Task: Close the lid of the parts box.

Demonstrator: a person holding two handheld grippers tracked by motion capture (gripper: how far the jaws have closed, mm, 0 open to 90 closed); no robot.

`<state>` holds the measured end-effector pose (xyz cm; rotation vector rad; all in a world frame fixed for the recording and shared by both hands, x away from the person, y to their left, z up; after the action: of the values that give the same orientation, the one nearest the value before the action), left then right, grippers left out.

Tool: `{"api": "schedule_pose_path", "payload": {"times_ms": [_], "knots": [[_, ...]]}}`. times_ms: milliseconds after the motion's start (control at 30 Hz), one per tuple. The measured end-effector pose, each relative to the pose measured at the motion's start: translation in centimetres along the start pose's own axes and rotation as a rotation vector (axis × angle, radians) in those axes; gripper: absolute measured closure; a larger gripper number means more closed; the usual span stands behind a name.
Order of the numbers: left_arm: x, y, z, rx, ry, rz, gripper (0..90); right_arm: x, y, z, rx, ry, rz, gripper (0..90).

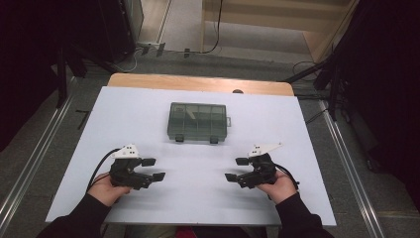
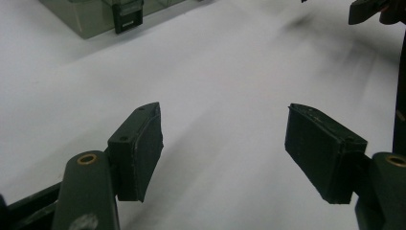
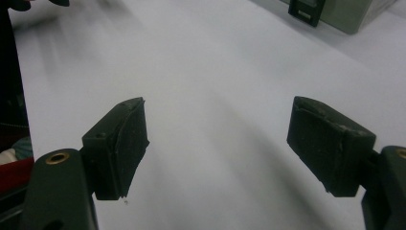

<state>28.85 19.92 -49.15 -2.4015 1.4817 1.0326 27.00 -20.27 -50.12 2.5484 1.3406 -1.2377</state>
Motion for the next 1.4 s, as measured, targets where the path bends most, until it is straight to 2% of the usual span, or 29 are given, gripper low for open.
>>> {"api": "schedule_pose_path", "payload": {"times_ms": [133,600,800,1067,1400], "knots": [[-0.3,-0.1,0.3,-0.012,-0.001,-0.003,28.6,-0.5,0.0,0.5,0.013,0.005,0.005,22.3],[-1.8,-0.3,1.5,-0.003,-0.006,-0.026,28.6,-2.6,0.7,2.6,0.055,0.025,0.037,22.4],[-2.4,-0.8,2.0,-0.022,-0.005,-0.040,28.6,-2.9,0.9,3.1,0.058,0.033,0.041,22.4],[-3.2,-1.3,2.7,-0.026,0.000,-0.068,28.6,-3.2,1.3,3.5,0.055,0.029,0.061,22.4],[-3.1,-1.3,2.7,-0.020,-0.005,-0.067,28.6,-3.3,1.7,3.6,0.068,0.034,0.061,22.4]]}}
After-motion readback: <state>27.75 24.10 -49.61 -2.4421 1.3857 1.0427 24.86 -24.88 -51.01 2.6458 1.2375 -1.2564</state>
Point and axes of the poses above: each handheld gripper's, and its own axes: x roughly forward along the jaws, z roughly out of its underside, y roughly to its right, the point moved 1 cm from there along x, roughly forward along the jaws, and after that the axes turned 3 degrees about x, right-handed, at the moved point
